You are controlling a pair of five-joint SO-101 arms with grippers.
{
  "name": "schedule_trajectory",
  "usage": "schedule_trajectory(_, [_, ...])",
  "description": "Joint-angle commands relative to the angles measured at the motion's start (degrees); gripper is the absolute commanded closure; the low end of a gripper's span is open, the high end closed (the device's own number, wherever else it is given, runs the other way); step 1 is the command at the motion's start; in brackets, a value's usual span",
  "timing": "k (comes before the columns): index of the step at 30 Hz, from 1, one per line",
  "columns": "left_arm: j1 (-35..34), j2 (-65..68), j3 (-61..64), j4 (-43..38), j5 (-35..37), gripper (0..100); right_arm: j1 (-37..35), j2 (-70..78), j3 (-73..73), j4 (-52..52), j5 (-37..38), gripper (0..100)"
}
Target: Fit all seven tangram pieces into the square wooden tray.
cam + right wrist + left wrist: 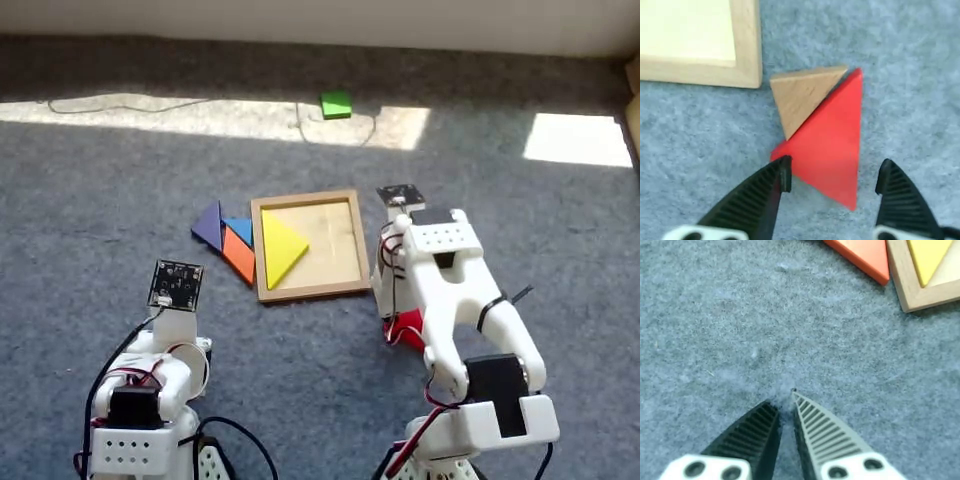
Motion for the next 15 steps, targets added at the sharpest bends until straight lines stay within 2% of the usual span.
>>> schedule_trajectory(1, [-0.48, -1.27, 1.19, 0.18, -0.18, 99, -1.54, -0.13, 4.70, -7.34, 0.62, 73.1])
schedule_trajectory(3, [-0.48, -1.27, 1.19, 0.18, -0.18, 99, -1.45, -0.13, 7.08, -10.33, 0.62, 73.1])
schedule_trajectory(8, [-0.48, -1.27, 1.19, 0.18, -0.18, 99, -2.15, -0.13, 8.57, -10.51, 0.62, 73.4])
schedule_trajectory(15, [-0.48, -1.27, 1.19, 0.18, -0.18, 99, -4.97, -0.13, 8.84, -10.59, 0.62, 83.7])
